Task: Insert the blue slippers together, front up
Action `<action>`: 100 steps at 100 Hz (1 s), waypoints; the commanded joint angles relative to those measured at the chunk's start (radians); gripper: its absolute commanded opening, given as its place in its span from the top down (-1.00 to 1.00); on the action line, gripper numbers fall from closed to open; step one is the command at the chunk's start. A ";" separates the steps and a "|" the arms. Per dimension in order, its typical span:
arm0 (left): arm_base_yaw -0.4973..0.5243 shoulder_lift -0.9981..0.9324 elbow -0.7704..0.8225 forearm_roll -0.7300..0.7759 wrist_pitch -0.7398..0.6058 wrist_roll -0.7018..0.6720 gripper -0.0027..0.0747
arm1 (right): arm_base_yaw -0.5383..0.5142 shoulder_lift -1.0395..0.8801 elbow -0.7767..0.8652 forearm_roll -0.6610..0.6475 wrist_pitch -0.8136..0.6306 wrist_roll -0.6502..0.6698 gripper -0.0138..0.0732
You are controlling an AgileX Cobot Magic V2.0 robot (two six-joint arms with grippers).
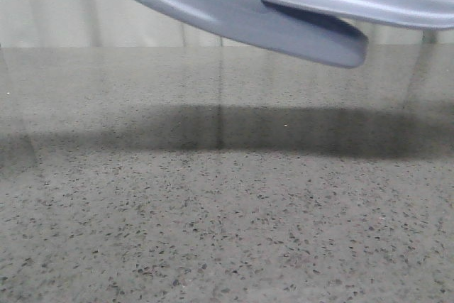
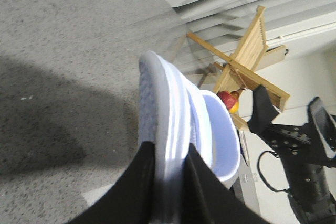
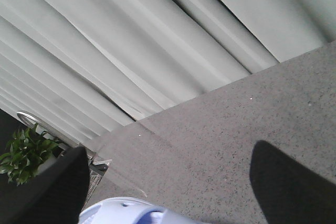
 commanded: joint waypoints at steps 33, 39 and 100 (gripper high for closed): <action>-0.007 0.078 0.001 0.037 -0.019 -0.015 0.86 | -0.005 -0.020 -0.032 0.081 0.045 -0.022 -0.59; -0.007 0.117 0.001 0.037 -0.013 -0.015 0.86 | -0.005 -0.020 -0.032 0.081 0.047 -0.022 -0.59; -0.007 0.170 0.001 0.079 -0.155 0.062 0.86 | -0.005 -0.020 -0.032 0.081 0.056 -0.022 -0.59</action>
